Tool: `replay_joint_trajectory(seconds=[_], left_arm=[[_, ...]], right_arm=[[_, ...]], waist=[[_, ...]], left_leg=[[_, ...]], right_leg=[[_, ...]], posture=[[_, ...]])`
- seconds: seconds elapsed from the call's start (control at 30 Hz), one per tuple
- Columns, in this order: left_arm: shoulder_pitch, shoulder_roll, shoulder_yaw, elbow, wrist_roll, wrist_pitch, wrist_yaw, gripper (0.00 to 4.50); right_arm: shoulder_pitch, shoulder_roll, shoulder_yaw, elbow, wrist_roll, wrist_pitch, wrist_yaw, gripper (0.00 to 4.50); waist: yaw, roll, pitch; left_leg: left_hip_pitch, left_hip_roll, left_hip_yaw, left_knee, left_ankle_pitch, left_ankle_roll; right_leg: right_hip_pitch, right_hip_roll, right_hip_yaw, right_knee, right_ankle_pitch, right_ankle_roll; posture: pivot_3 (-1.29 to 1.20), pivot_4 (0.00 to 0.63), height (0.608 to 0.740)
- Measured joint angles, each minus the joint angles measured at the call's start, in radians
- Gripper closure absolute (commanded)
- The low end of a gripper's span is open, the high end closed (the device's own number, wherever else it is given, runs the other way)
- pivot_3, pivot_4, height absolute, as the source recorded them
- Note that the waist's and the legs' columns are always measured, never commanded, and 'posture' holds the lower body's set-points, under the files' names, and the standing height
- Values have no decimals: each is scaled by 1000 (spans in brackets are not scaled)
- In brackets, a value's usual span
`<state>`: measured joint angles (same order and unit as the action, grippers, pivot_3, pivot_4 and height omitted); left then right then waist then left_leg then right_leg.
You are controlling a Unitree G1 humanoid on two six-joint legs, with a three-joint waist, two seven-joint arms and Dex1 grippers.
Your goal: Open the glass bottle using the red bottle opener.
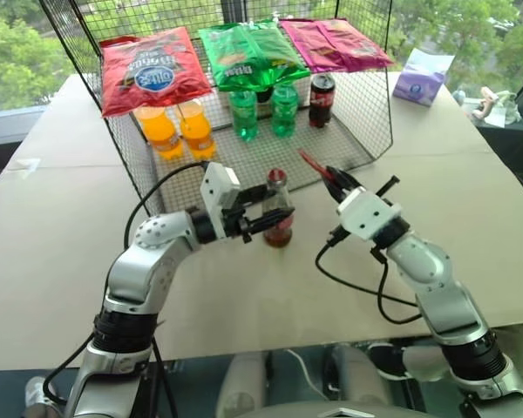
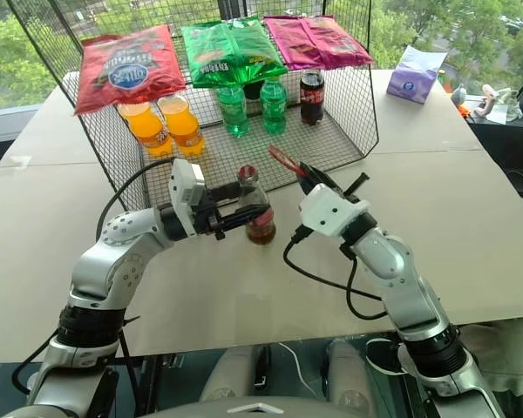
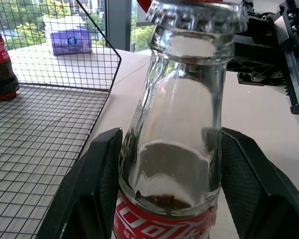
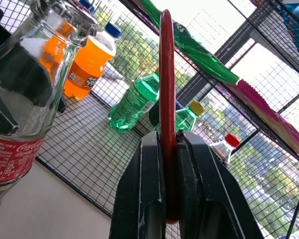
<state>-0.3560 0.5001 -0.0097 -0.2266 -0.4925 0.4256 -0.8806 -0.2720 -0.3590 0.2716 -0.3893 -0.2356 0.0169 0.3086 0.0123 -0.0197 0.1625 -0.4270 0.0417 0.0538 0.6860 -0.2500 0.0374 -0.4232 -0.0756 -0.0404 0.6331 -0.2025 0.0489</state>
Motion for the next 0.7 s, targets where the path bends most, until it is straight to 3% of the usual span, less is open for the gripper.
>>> replay_joint_trajectory(seconds=[0.7], left_arm=[[1, -14, -4, -21, -1, 22, 35, 2263]], right_arm=[[-19, 44, 27, 84, -77, -106, 8, 4500]], waist=[[0, 0, 0]], left_leg=[[0, 0, 0, 0, 0, 0]], right_leg=[[0, 0, 0, 0, 0, 0]], posture=[[0, 150, 740]])
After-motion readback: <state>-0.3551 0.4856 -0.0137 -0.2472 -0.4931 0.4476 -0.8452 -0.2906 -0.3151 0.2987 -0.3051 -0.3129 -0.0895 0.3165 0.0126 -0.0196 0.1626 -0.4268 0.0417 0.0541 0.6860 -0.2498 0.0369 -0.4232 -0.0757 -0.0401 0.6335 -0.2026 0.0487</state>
